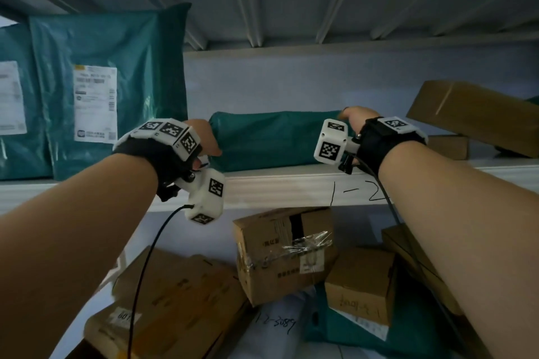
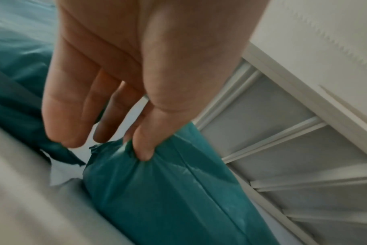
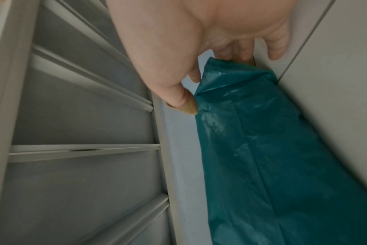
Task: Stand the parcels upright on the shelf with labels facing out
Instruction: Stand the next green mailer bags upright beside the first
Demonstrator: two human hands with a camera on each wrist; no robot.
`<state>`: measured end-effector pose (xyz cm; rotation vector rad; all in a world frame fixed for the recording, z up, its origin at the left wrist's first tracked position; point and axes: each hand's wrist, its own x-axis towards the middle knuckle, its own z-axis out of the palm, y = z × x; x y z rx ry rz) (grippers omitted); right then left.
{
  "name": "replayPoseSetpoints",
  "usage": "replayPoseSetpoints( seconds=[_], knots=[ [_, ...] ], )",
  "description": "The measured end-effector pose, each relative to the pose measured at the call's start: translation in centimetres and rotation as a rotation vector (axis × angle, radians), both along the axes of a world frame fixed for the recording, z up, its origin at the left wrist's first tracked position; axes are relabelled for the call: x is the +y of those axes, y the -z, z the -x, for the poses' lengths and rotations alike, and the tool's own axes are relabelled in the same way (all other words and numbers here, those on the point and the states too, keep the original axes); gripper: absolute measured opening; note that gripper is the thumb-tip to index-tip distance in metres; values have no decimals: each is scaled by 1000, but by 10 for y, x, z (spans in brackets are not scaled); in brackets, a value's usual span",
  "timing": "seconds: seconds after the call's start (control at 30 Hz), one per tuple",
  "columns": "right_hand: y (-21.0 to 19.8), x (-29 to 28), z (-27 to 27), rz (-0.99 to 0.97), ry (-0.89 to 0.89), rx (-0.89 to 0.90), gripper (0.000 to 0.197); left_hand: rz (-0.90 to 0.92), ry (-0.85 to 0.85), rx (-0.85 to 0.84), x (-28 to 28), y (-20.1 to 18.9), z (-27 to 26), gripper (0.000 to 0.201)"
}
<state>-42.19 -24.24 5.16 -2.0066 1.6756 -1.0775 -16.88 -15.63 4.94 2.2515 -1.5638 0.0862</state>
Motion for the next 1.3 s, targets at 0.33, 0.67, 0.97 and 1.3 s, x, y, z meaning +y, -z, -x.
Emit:
replayPoseSetpoints(
  seconds=[0.33, 0.67, 0.97, 1.3],
  knots=[
    [-3, -9, 17, 15, 86, -26, 45, 377, 193, 726, -15, -13, -1, 23],
    [-3, -4, 21, -9, -14, -639, 62, 591, 191, 618, -11, -64, -20, 37],
    [-9, 7, 17, 48, -14, -522, 99, 747, 208, 612, 0, -78, -29, 29],
    [-15, -48, 18, 29, -24, -815, 148, 858, 514, 810, 1, -56, -17, 61]
  ],
)
